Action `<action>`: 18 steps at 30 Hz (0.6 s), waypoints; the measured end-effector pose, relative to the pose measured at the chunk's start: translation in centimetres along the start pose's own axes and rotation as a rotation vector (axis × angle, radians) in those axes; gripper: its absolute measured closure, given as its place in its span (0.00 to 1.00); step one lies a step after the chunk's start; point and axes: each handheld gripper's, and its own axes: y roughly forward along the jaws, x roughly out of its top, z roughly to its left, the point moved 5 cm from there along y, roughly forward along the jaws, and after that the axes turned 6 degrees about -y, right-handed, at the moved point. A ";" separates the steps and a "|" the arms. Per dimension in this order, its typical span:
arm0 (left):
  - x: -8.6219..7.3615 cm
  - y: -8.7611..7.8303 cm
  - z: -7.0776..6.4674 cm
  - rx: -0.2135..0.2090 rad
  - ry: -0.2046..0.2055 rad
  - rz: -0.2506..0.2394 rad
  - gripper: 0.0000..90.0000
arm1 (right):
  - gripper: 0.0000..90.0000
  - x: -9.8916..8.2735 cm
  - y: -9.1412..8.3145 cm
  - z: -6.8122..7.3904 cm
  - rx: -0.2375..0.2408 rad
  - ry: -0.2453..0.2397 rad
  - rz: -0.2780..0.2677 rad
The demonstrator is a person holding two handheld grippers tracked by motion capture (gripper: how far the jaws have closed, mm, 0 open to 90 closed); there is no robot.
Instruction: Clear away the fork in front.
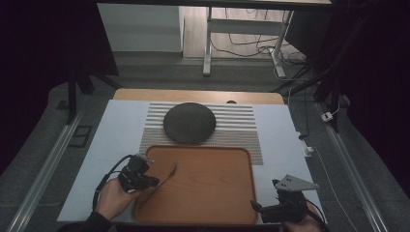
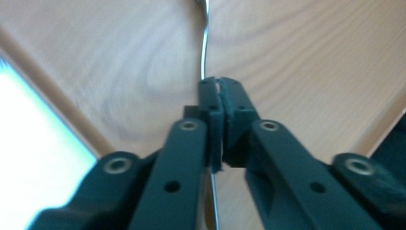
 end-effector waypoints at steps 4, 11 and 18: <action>1.4 0.3 0.1 -0.018 0.019 -0.030 0.98 | 0.00 0.0 0.1 0.0 0.000 -0.006 0.013; 3.1 1.8 1.0 -0.030 0.018 -0.046 0.98 | 0.00 0.0 0.2 0.0 0.005 0.000 0.018; 4.1 3.2 2.0 -0.027 -0.002 -0.041 0.98 | 0.00 -0.1 0.2 0.0 0.007 -0.004 0.028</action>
